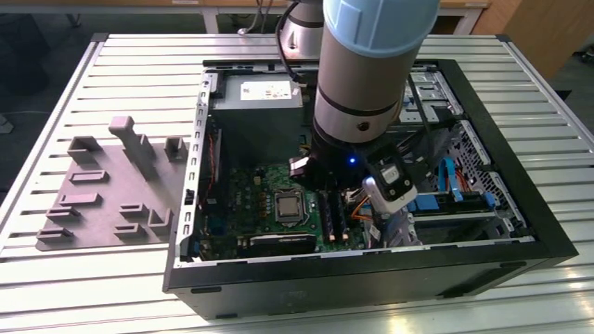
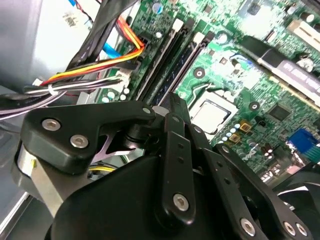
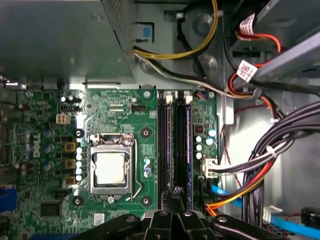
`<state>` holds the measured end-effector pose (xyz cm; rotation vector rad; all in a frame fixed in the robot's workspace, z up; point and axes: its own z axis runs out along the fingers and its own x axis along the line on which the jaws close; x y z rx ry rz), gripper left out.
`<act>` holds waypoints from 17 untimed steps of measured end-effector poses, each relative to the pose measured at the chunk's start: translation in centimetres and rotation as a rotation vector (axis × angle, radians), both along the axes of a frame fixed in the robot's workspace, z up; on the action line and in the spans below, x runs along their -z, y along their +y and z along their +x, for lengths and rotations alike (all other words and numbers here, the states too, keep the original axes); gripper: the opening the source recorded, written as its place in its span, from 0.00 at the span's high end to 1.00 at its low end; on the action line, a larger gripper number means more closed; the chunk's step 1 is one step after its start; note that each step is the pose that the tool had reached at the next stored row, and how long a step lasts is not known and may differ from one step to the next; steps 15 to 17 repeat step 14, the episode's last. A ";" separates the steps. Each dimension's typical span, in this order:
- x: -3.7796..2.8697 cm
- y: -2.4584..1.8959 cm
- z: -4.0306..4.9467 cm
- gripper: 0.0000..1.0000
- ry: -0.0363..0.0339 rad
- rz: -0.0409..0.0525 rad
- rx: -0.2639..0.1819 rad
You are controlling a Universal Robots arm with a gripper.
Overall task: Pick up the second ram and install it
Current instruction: 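Press down the second ram until it locks into place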
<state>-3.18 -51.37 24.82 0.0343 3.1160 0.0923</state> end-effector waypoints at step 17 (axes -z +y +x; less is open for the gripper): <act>-0.10 0.97 0.00 0.89 0.0000 0.0001 0.000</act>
